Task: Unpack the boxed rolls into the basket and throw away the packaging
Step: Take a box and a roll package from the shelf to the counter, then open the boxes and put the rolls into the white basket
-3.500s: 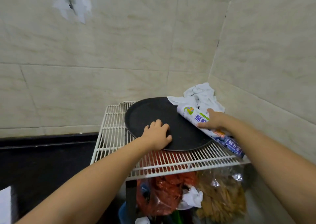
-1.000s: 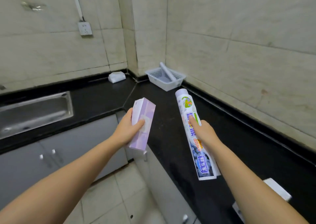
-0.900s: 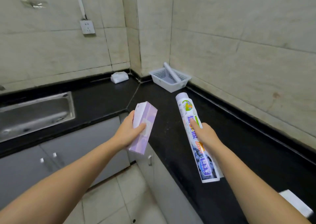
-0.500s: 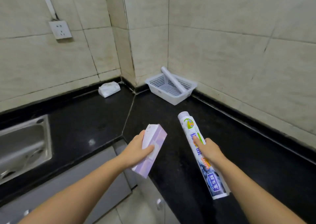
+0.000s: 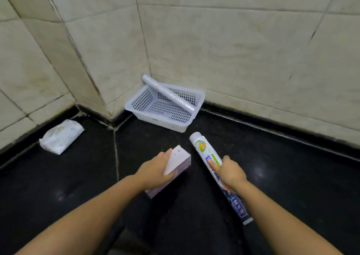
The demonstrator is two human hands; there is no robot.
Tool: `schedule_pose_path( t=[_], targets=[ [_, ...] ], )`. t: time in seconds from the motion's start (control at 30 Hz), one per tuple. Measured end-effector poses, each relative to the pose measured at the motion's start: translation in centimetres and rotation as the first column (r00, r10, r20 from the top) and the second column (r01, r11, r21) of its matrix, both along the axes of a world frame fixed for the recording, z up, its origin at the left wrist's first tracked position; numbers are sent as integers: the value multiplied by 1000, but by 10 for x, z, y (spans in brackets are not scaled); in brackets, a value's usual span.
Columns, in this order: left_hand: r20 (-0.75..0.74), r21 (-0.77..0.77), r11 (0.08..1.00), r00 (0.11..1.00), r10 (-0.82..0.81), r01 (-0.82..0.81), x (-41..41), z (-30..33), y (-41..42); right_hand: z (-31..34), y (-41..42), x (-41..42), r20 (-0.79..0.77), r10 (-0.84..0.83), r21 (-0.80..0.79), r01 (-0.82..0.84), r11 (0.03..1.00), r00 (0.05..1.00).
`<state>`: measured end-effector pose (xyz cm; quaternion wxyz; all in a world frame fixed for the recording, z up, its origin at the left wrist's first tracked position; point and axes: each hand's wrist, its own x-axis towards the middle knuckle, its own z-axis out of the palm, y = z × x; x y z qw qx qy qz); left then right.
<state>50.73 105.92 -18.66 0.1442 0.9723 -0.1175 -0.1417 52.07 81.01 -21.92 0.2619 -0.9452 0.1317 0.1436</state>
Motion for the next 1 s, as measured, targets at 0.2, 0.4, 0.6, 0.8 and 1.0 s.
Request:
schedule_pose_path(
  t=[0.2,0.4,0.6,0.8,1.0],
  targets=[
    [-31,120,926,934,-356,357,53,-30,13,-11,15,-4,-13,-137,-119,135,984,990],
    [104,95,968,964,-243,234,57,-53,0,-10,19,-8,-63,-206,-124,197,973,977],
    [227,-103,948,935,-274,303,65,-24,-15,24,17,-3,-2,-214,-38,213,976,977],
    [382,-231,889,877,-290,395,67,32,-21,91,36,12,111,-94,410,40,911,989],
    [428,-205,880,847,-314,429,65,53,-23,120,41,7,98,-27,526,-29,850,995]
  ],
)
